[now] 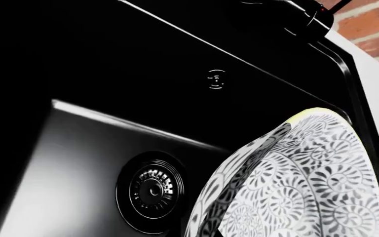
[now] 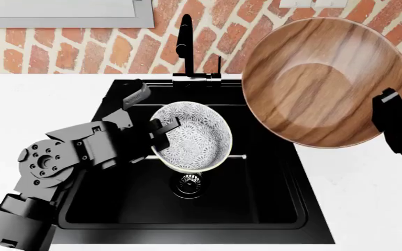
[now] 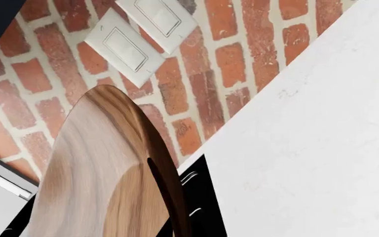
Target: Stack the bowls in the sink.
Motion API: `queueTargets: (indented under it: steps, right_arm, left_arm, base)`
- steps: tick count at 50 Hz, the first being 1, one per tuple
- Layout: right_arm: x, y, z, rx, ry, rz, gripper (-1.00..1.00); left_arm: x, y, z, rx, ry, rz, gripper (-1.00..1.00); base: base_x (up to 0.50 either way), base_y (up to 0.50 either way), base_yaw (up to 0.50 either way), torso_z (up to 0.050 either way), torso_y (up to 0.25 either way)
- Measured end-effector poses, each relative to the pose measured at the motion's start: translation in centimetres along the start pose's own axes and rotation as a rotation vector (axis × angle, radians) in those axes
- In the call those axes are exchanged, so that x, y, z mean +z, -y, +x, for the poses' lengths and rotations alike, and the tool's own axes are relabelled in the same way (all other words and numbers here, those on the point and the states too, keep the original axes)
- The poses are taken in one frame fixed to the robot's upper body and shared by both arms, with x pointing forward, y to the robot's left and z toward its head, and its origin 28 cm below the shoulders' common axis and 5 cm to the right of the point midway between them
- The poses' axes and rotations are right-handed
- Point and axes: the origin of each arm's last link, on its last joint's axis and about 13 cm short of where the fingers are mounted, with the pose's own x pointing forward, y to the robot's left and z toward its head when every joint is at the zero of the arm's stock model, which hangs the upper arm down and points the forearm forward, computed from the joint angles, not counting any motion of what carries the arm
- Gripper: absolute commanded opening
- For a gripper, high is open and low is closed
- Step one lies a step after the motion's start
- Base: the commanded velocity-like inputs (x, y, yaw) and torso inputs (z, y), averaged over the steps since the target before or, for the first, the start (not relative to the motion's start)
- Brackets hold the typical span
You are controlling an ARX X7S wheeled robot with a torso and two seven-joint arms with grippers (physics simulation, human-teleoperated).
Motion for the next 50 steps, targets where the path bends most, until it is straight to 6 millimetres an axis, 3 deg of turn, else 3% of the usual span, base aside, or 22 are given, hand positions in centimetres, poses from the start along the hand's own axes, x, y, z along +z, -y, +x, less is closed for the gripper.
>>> queueTargets:
  steps: [31,50]
  right_arm:
    - [0.7,-0.1,-1.0,0.027,0.015,0.007,-1.00]
    - [-0.7,1.4,-0.8,0.032,0.015,0.015,-1.00]
  left_arm:
    - [-0.5,-0.4,2.5,0.017,-0.028,0.013,-1.00]
    - [-0.9,-0.6,4.0,0.039,-0.046,0.029,-1.00]
  base:
    - [0.00,0.00,0.00,0.000,0.001]
    - [0.00,0.00,0.00,0.000,0.001]
